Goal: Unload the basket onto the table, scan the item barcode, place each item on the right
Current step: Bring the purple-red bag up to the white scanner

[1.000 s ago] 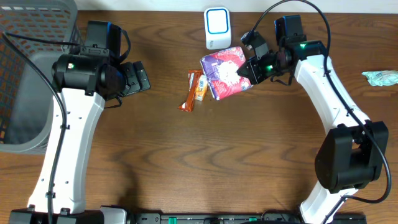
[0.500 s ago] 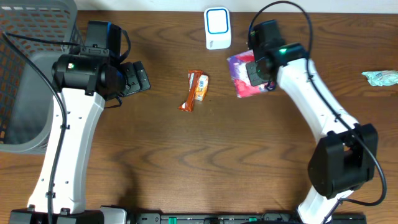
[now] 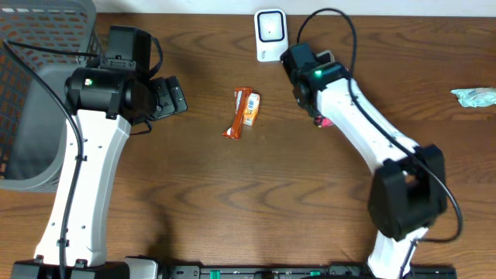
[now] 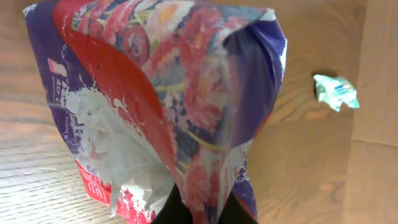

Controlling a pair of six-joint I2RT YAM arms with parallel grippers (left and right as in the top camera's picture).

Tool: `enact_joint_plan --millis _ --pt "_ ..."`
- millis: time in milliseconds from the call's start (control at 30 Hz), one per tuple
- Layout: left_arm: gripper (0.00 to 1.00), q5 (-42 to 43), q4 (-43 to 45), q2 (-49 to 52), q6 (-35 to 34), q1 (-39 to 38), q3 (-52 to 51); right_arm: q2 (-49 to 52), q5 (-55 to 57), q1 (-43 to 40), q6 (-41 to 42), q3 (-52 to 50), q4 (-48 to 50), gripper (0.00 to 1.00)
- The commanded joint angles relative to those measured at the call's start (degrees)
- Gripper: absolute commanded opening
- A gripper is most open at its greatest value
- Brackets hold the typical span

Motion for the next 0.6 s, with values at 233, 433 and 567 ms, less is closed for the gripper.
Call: enact_joint_plan --millis 233,433,567 --pt "0.98 -0.52 -0.17 -0.52 0.31 0.2 0.0 3.45 -9.4 8.81 4.13 0.92 2.84 0.54" --pt "0.98 -0.52 -0.17 -0.52 0.31 0.2 0.0 3.45 -13.79 10.67 6.99 6.91 -0.85 0.8" --pt "0.98 -0.52 -0.15 -0.52 0.31 0.2 0.0 3.43 -16.17 9.44 7.98 14.62 -6.71 0.88"
